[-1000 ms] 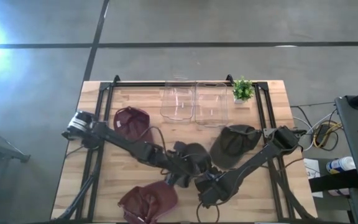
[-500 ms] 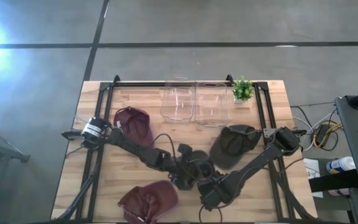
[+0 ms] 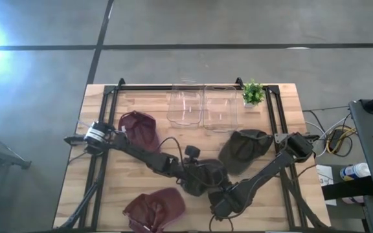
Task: Pick & Place hat
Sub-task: Put the left black cap into the left transparent bin
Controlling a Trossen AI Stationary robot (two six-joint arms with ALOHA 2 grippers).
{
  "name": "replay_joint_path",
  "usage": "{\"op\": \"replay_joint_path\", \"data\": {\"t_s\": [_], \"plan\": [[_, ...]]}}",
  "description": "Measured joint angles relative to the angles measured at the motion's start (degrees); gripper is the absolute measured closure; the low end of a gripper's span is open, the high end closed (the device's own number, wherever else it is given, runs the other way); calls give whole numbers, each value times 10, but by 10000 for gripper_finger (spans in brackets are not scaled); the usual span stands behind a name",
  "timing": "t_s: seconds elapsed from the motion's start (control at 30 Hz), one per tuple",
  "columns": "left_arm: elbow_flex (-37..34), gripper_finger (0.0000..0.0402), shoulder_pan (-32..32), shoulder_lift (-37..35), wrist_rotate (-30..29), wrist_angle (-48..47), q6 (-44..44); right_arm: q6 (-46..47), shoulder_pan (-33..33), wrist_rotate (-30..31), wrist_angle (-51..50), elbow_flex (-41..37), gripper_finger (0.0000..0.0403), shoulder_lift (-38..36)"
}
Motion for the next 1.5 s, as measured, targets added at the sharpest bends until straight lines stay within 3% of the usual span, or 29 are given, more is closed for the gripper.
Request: {"op": "replay_joint_path", "data": {"t_s": [0.23,0.6,0.77,0.9,1.03,1.13,1.2,1.37,1.5], "plan": [[39,282,-10,-1,108,-71,-3,-2,3,4,-72,0,193,-5],[104,282,-12,-11,82,-178,-4,11,9,6,-86,0,184,-51],[116,282,-12,-47,79,-184,-4,11,19,17,-91,0,184,-73],[111,282,-12,-93,67,-250,-25,23,30,18,-109,0,184,-98],[99,282,-15,-138,123,-294,-101,68,32,17,-118,0,184,-130],[68,282,-21,-146,225,-258,-152,111,15,10,-96,-1,185,-154],[37,282,-28,-144,257,-212,-163,136,-16,-22,-52,-5,190,-166],[-55,282,-27,-139,261,-84,-170,156,-96,-151,145,-40,225,-173],[-110,282,-16,-138,234,-30,-177,160,-115,-195,233,-67,267,-168]]}}
